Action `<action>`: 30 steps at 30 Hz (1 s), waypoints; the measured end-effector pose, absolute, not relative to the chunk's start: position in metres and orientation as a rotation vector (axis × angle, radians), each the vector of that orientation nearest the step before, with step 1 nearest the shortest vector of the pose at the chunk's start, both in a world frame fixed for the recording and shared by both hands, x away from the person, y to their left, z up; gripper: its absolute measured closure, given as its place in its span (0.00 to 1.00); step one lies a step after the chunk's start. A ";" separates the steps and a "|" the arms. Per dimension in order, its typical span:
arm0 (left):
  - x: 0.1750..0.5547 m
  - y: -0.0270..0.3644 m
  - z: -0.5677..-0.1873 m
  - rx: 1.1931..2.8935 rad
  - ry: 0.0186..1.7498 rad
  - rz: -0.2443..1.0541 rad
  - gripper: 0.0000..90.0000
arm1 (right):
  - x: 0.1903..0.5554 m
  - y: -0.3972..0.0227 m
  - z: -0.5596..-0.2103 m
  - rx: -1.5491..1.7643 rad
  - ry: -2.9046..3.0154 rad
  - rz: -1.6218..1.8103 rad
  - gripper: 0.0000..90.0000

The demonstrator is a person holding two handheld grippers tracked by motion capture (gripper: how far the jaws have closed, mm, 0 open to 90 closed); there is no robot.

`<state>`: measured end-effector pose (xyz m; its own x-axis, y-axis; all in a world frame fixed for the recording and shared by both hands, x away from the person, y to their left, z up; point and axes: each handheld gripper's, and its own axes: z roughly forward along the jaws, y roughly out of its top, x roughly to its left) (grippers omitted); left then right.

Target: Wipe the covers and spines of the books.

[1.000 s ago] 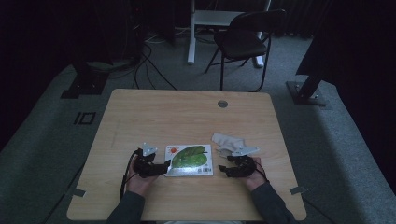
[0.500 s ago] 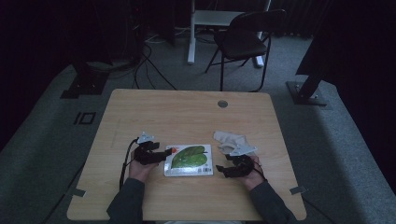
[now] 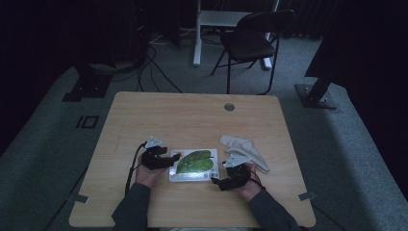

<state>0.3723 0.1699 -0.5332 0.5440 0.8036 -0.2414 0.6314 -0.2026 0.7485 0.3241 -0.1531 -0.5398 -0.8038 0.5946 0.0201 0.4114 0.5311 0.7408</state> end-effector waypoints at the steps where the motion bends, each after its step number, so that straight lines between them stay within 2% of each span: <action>1: 0.380 0.165 -0.535 1.947 1.149 0.245 0.30 | 0.325 -0.153 -0.541 0.851 2.539 1.132 0.20; 14: 0.389 0.152 -0.542 1.977 1.128 0.164 0.38 | 0.323 -0.147 -0.547 0.838 2.575 1.117 0.19; 20: 0.384 0.138 -0.543 2.015 1.071 0.182 0.38 | 0.318 -0.157 -0.545 0.883 2.564 1.110 0.17; 30: 0.384 0.137 -0.542 1.994 1.083 0.190 0.41 | 0.311 -0.156 -0.547 0.856 2.576 1.048 0.15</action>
